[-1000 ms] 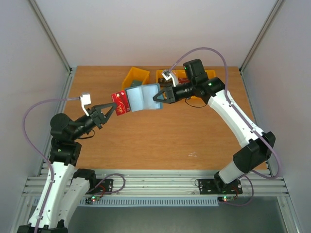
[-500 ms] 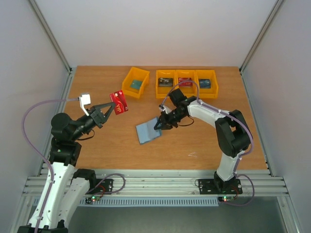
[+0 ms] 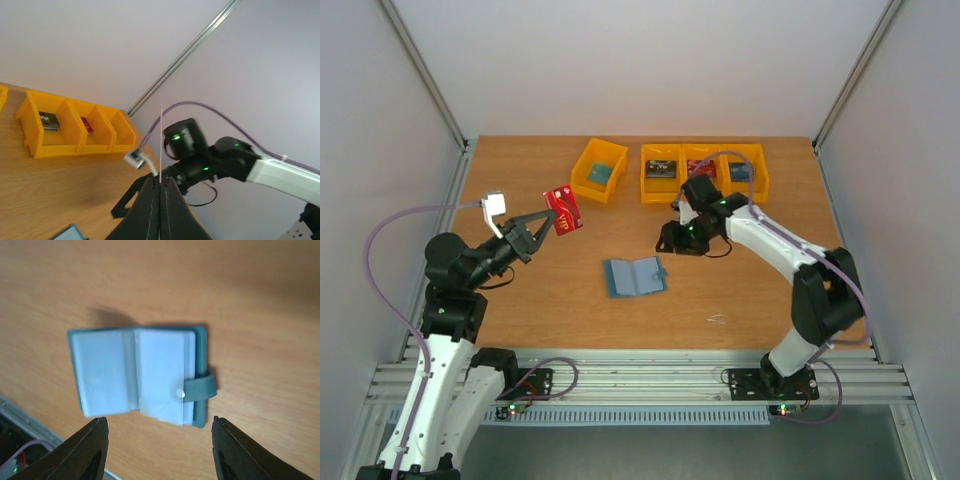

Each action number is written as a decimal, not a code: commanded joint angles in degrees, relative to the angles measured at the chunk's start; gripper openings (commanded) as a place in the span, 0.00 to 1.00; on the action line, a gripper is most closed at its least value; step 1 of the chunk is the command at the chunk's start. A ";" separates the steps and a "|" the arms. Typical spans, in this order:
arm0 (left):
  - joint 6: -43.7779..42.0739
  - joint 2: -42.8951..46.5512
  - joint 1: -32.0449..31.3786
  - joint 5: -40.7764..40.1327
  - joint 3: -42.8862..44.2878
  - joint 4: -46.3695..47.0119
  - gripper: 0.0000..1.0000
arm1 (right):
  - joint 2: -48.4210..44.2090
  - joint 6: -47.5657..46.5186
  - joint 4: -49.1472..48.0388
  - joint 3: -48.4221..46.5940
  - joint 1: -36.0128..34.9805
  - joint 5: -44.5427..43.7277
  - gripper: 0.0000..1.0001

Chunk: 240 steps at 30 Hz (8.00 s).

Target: Take the credit cards out of the card holder

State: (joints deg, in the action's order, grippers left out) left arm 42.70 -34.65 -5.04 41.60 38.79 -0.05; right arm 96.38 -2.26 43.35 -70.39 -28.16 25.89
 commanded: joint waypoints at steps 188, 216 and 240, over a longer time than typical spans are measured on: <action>5.39 -8.41 -7.68 -3.42 19.19 -9.51 0.00 | -4.45 -52.32 19.95 -53.74 -21.44 -9.37 0.51; 20.16 -13.55 -4.30 2.37 20.66 -7.93 0.00 | -15.16 -136.25 -65.05 -2.96 -31.69 -29.88 0.38; 3.20 -6.42 1.23 -13.17 13.44 -18.14 0.99 | -13.83 -84.05 -12.44 -22.67 -9.71 -32.15 0.01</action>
State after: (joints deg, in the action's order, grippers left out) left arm 57.98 -44.16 -5.39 35.97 54.04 -13.32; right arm 82.52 -107.31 7.70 -86.80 -49.67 -9.80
